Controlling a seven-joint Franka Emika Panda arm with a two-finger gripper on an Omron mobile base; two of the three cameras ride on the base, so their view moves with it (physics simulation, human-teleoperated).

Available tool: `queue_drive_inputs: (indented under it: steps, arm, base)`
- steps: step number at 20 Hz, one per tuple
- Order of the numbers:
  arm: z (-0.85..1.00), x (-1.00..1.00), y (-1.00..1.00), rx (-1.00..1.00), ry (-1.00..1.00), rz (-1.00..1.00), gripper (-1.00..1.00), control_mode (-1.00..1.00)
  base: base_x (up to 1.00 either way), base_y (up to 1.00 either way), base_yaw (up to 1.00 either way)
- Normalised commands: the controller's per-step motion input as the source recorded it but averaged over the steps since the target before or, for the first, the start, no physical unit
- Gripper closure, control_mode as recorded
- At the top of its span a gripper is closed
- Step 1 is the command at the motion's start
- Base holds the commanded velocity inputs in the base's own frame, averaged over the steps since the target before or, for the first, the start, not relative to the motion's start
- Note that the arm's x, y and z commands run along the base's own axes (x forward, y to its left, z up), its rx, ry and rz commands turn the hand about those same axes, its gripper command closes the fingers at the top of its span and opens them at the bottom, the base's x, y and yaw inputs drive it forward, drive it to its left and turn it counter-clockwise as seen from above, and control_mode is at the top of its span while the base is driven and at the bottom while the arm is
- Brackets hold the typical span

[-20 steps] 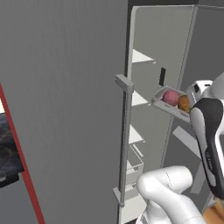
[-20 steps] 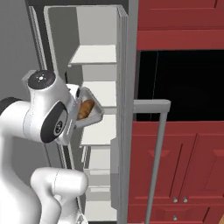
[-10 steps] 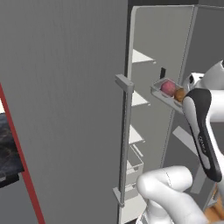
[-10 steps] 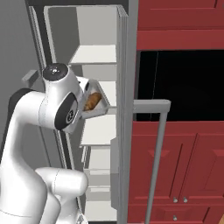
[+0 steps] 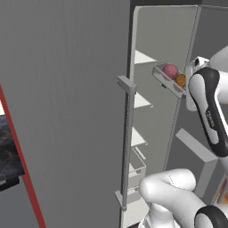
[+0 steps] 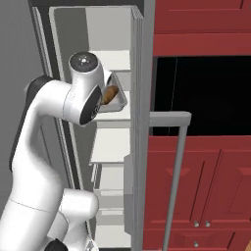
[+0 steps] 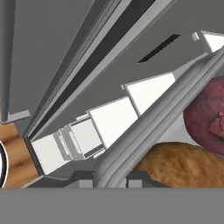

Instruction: Take the onion and potato out of the freezer and place them in the tupperware container on the counter. Then put the tupperware containing the vegetables back in the freezer.

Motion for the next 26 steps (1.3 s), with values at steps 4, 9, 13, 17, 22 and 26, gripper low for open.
queue_drive_inputs:
  steps: [4, 9, 13, 17, 22, 26]
  arm:
    - [0.26, 0.52, 0.00, 0.04, -0.04, 0.00, 1.00, -1.00]
    - [0.04, 0.47, 0.11, 0.00, -0.12, 0.00, 1.00, -1.00]
    - [0.00, 0.51, 0.25, 0.00, -0.16, 0.00, 1.00, -1.00]
    - [0.04, 0.51, 0.22, 0.00, -0.11, 0.00, 1.00, -1.00]
    - [0.22, 0.46, 0.08, 0.00, 0.00, 0.00, 1.00, -1.00]
    - [0.29, 0.36, 0.00, 0.00, 0.03, 0.00, 1.00, -1.00]
  base:
    - [0.00, 0.00, 0.00]
    - [0.00, 0.00, 0.00]
    - [0.00, 0.00, 0.00]
    - [0.00, 0.00, 0.00]
    - [0.00, 0.00, 0.00]
    - [0.00, 0.00, 0.00]
